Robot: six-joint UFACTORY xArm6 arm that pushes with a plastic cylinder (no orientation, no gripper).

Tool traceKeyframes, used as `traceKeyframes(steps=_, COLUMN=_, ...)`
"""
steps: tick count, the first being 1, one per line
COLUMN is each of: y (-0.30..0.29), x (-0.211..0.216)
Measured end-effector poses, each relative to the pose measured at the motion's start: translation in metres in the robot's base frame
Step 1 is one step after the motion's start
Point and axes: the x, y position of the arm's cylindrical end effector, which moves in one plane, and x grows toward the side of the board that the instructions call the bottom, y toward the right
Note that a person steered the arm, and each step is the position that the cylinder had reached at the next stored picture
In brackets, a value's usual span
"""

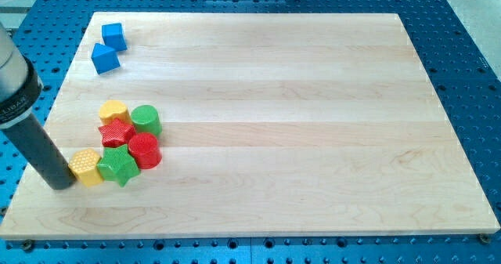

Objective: Push the cube into the triangle at top left

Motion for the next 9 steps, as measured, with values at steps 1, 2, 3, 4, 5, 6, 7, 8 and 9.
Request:
traceKeyframes(steps=1, y=-0.008, x=-0.03)
traceKeyframes(steps=2, y=-0.033, x=-0.093)
traceKeyframes(steps=3, y=-0.058, x=-0.147)
traceKeyframes(steps=4, y=-0.062, x=-0.161)
traceKeyframes(steps=5, y=-0.061, x=-0.196)
traceKeyframes(steps=6, y=-0.032, x=-0.249)
traceKeyframes(steps=7, y=-0.012, x=-0.298)
traceKeyframes(steps=8, y=-0.012, x=-0.298)
traceKeyframes(steps=9, y=0.009, x=-0.334)
